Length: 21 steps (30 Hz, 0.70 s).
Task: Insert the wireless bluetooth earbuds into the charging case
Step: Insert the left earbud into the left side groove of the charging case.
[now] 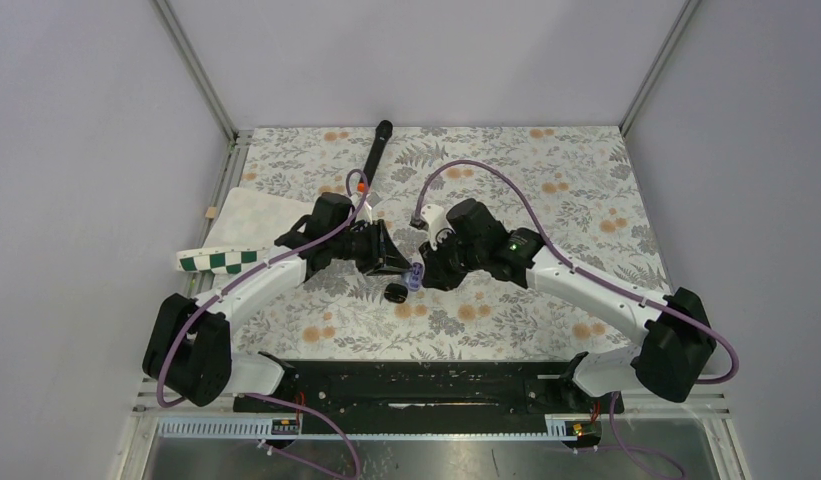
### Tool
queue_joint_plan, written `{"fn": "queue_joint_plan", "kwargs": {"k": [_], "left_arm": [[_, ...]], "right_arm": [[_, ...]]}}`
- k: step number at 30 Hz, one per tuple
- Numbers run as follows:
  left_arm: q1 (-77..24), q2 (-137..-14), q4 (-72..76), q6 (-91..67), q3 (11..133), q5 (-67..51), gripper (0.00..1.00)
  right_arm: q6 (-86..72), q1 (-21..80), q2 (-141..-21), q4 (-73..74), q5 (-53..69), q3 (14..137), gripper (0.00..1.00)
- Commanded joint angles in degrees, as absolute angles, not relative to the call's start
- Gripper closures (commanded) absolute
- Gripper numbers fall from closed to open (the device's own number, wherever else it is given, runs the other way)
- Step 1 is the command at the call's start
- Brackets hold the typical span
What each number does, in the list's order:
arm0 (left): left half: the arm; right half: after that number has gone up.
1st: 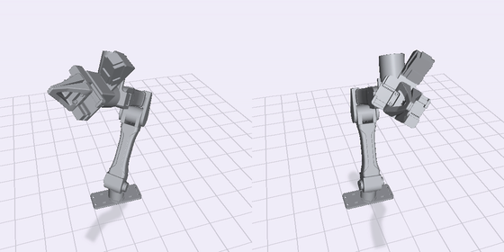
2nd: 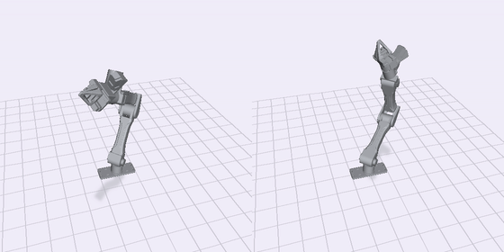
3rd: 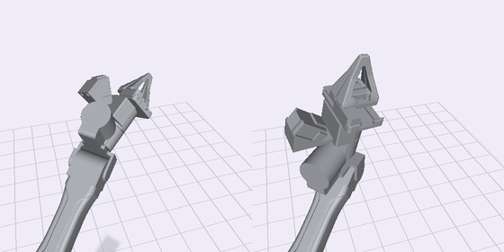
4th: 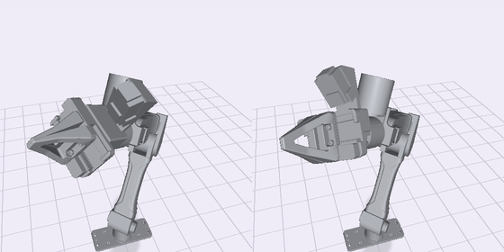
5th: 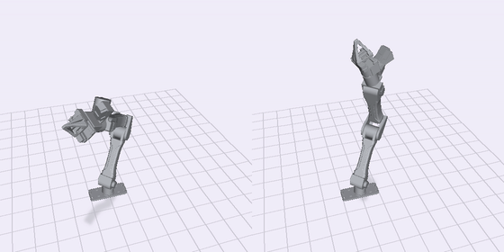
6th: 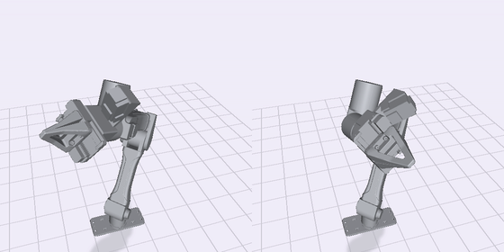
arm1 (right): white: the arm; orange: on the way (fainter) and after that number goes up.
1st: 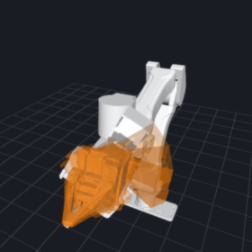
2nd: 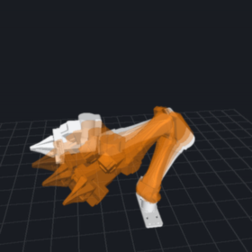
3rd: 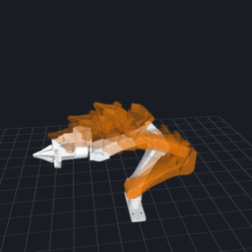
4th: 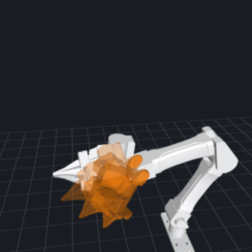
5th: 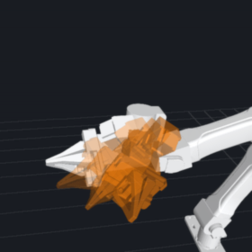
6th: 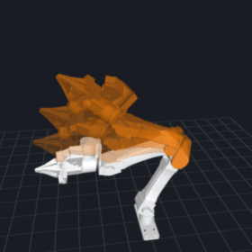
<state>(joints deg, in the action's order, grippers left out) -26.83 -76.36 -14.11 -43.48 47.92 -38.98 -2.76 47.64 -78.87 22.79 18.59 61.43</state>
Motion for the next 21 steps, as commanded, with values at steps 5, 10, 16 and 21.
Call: {"fn": "queue_joint_plan", "kwargs": {"k": [5, 10, 16, 21], "left_arm": [[-26.6, -76.4, -12.0, -46.2, 49.8, -42.3, 1.0], [-26.6, -76.5, -9.7, -48.4, 49.0, -44.0, 1.0], [-26.6, -76.1, -9.6, -48.4, 48.8, -44.2, 1.0], [-26.6, -75.8, -9.6, -48.3, 48.4, -44.3, 1.0]], "right_arm": [[9.2, 49.2, -73.4, 13.0, 21.2, 57.5, 0.81], [10.9, 50.4, -74.5, 13.5, 20.4, 58.0, 0.82], [12.9, 52.3, -76.7, 15.7, 18.3, 59.2, 0.82], [13.9, 53.0, -77.3, 15.7, 15.8, 59.4, 0.83]]}}
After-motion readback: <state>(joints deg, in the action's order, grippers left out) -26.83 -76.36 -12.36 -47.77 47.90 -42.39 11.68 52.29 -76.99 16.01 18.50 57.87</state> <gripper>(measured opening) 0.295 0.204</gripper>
